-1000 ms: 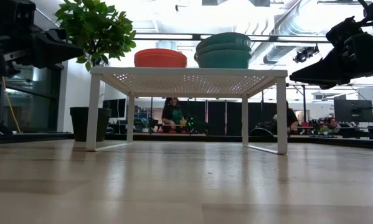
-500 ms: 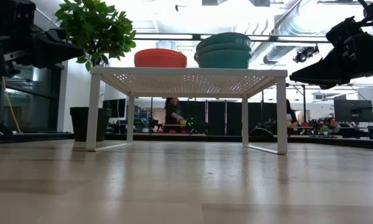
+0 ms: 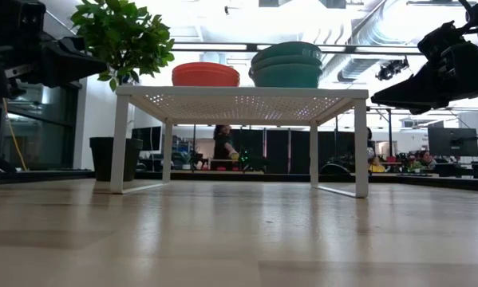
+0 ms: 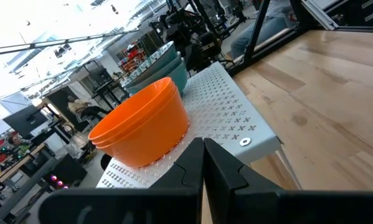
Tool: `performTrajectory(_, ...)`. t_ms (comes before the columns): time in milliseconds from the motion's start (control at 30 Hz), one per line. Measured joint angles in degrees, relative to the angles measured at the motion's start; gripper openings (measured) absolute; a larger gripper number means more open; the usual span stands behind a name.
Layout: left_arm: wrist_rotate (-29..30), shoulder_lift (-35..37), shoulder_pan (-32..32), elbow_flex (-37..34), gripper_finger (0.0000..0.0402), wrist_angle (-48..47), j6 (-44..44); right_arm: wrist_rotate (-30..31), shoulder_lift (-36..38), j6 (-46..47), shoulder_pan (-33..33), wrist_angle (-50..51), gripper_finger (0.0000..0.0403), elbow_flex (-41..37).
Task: Pick & Place Mini bowls
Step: Return to Home Position
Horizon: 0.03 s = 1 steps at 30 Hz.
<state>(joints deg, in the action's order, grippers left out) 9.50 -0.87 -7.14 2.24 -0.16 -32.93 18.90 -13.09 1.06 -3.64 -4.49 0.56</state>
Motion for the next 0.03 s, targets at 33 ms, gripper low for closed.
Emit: performTrajectory(33,0.0,-0.02,0.0,0.0,0.0,0.0,0.0,0.01,-0.01,-0.01,0.0,-0.01,0.0094,0.0)
